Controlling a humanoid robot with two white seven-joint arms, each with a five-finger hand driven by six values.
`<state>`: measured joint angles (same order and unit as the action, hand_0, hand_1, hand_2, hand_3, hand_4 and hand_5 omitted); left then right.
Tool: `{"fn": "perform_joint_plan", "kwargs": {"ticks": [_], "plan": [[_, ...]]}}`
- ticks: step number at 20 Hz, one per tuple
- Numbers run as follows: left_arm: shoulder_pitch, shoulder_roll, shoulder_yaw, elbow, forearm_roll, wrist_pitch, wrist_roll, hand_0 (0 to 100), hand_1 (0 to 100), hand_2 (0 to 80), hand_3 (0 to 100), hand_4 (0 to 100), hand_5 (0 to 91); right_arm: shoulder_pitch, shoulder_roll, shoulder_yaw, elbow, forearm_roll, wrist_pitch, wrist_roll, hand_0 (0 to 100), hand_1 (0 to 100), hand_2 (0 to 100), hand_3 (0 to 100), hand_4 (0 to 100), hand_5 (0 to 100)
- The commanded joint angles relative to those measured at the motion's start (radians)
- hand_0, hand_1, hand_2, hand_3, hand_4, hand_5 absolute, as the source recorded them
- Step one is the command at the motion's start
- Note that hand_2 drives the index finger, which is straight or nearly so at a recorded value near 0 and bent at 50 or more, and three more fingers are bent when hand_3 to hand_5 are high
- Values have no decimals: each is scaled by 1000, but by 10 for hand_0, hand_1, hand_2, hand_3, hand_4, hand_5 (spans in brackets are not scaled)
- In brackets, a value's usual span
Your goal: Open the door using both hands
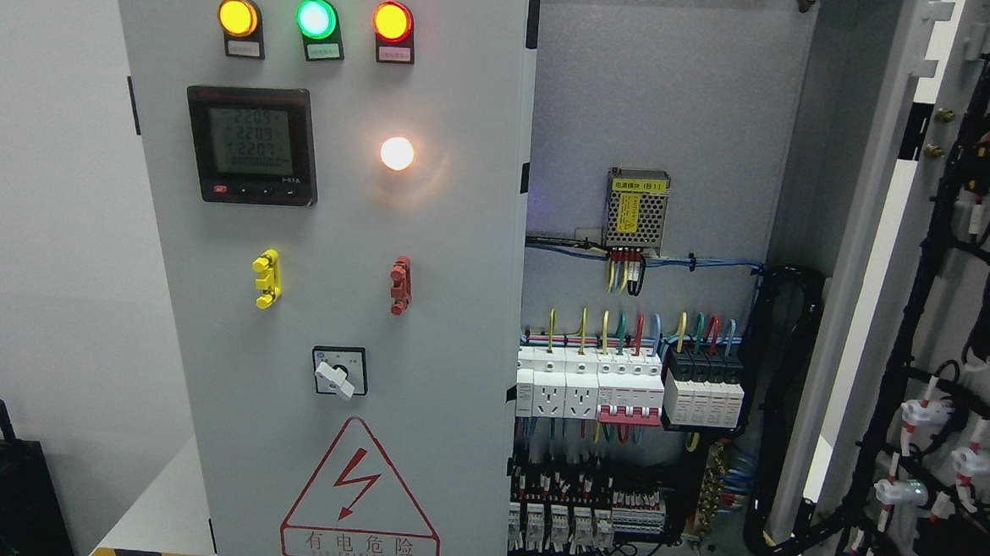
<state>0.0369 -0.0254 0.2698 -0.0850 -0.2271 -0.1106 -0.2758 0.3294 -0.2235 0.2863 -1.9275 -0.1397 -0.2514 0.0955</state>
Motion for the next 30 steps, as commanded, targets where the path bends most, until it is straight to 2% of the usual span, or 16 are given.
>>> {"fn": "perform_joint_plan", "kwargs": {"ticks": [1, 3, 8, 15, 18, 21, 23, 26, 30], "plan": [[0, -11, -3, 2, 0, 0, 0, 0, 0, 0, 0, 32, 0, -102, 35, 8, 18, 0, 66, 1, 107, 0, 0, 0, 0, 0], [0, -11, -3, 2, 0, 0, 0, 0, 0, 0, 0, 32, 0, -130, 44, 10, 25, 0, 84, 1, 107, 0, 0, 0, 0, 0], [0, -11, -3, 2, 0, 0, 0, 0, 0, 0, 0, 32, 0, -219, 105, 16, 30, 0, 162, 1, 107, 0, 0, 0, 0, 0], [0, -11, -3, 2, 0, 2, 0, 0, 0, 0, 0, 32, 0, -360, 112, 50, 123, -58, 178, 1, 107, 0, 0, 0, 0, 0], [0, -11, -3, 2, 0, 0, 0, 0, 0, 0, 0, 32, 0, -423, 112, 50, 148, -106, 228, 1, 107, 0, 0, 0, 0, 0], [0, -11, -3, 2, 0, 0, 0, 0, 0, 0, 0, 32, 0, -464, 115, 51, 174, -112, 241, 1, 106, 0, 0, 0, 0, 0], [0, -11, -3, 2, 0, 0, 0, 0, 0, 0, 0, 32, 0, -484, 131, 50, 183, -112, 270, 1, 106, 0, 0, 0, 0, 0], [0, -11, -3, 2, 0, 0, 0, 0, 0, 0, 0, 31, 0, -509, 139, 50, 194, -113, 284, 1, 106, 0, 0, 0, 0, 0], [0, -11, -3, 2, 0, 0, 0, 0, 0, 0, 0, 31, 0, -544, 165, 37, 196, -115, 357, 1, 106, 0, 0, 0, 0, 0]]}}
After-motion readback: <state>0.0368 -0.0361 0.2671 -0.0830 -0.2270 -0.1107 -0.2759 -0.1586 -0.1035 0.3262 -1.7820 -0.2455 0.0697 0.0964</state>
